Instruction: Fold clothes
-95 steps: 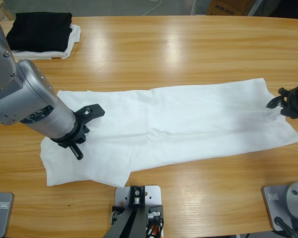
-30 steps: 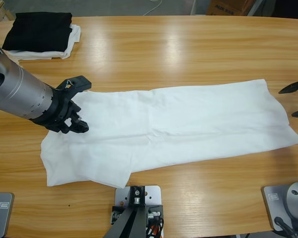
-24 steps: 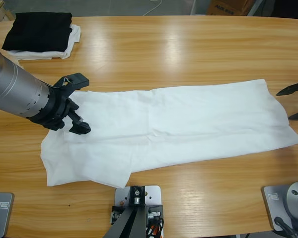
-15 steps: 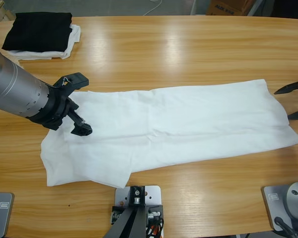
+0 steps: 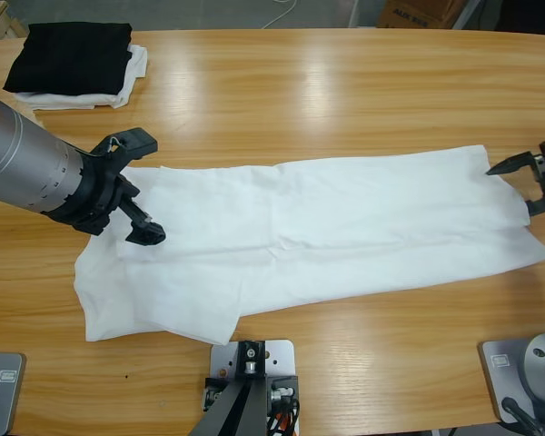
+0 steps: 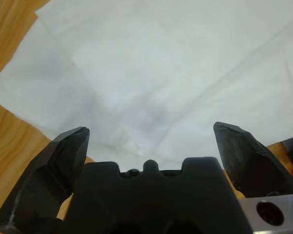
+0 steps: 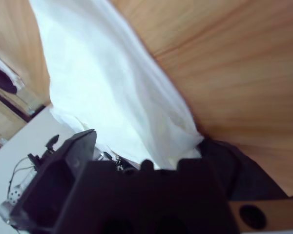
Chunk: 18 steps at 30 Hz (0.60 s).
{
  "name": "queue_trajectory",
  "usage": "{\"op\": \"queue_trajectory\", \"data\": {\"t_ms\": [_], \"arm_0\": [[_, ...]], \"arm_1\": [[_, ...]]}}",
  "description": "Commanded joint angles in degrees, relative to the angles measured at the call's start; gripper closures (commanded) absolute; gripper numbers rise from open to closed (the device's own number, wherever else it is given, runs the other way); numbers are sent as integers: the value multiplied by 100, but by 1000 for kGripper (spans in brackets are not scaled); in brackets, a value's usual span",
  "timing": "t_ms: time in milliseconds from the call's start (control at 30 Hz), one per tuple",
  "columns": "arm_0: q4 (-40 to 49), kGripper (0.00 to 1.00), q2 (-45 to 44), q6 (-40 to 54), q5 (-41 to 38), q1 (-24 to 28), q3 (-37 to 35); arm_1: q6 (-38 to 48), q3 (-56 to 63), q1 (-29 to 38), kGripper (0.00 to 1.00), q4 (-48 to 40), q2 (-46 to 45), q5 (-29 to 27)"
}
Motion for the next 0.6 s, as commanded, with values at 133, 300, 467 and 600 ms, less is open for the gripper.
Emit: {"op": "queue_trajectory", "data": {"t_ms": [133,300,467,600], "arm_0": [[91,4,-131,-66,122,47,193],[91,4,-133,-45,138,124,202],[91,4,-136,43,138,201,209],[91,4,-173,61,138,242,298]], "arm_1": [[-24,141,178,140,-65,406,-83],[108,146,178,603,-104,442,-127],[204,134,178,1000,-129,423,-183],[220,132,180,1000,-137,409,-189]]}}
